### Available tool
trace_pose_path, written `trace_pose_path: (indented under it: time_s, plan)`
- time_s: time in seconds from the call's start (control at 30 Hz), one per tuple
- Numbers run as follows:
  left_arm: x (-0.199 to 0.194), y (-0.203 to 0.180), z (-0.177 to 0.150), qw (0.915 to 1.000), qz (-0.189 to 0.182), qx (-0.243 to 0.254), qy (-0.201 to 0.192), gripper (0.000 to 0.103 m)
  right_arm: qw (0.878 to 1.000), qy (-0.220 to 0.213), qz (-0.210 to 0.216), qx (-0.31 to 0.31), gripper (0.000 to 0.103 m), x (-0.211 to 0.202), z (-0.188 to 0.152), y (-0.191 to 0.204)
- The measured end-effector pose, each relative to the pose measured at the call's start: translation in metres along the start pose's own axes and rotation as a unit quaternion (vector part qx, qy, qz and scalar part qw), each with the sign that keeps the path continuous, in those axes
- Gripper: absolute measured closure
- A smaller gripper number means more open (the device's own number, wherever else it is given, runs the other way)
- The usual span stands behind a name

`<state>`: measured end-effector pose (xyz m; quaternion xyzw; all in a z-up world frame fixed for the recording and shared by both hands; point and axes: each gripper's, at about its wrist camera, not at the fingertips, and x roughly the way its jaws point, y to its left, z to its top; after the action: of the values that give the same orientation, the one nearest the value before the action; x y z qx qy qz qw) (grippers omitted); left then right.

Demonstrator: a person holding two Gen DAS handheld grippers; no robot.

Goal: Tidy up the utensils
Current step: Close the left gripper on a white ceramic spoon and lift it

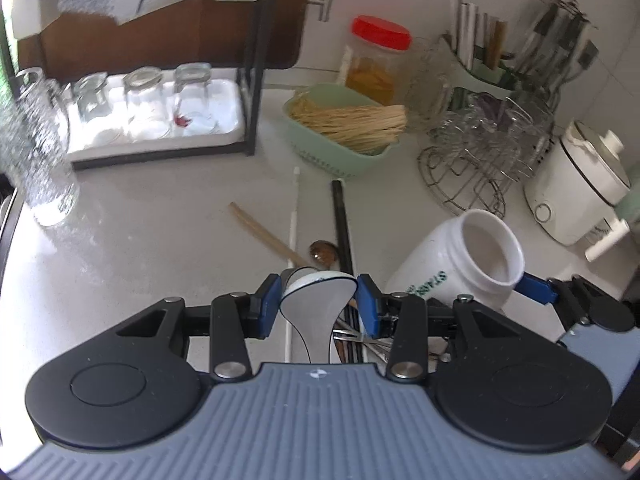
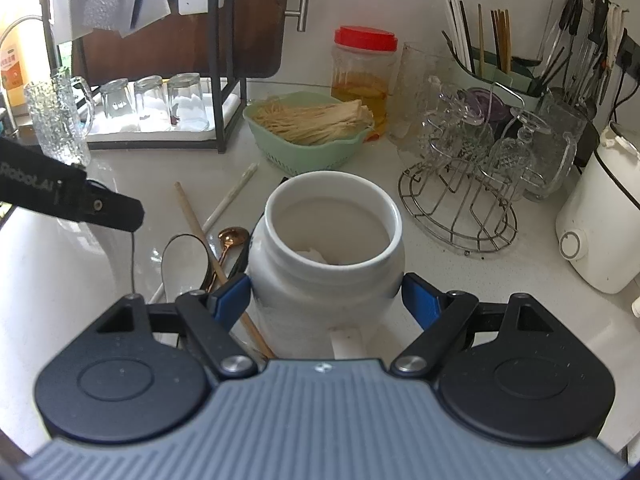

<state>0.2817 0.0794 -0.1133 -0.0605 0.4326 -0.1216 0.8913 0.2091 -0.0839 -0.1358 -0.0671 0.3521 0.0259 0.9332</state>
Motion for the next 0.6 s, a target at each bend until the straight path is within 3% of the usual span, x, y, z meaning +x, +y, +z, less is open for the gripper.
trace_pose_path:
  time_s: [0.33,0.6]
  plan:
    - [0.0,0.005,0.009,0.9998,0.0,0.02,-0.007,0.057,1.0,-0.02,-0.002,0.004,0.018,0.005,0.001,0.006]
    - [-0.002,0.021,0.004,1.0,-0.004,-0.004,0.002,0.057,1.0,-0.011,-0.003,0.003,0.018,0.006,0.003,0.007]
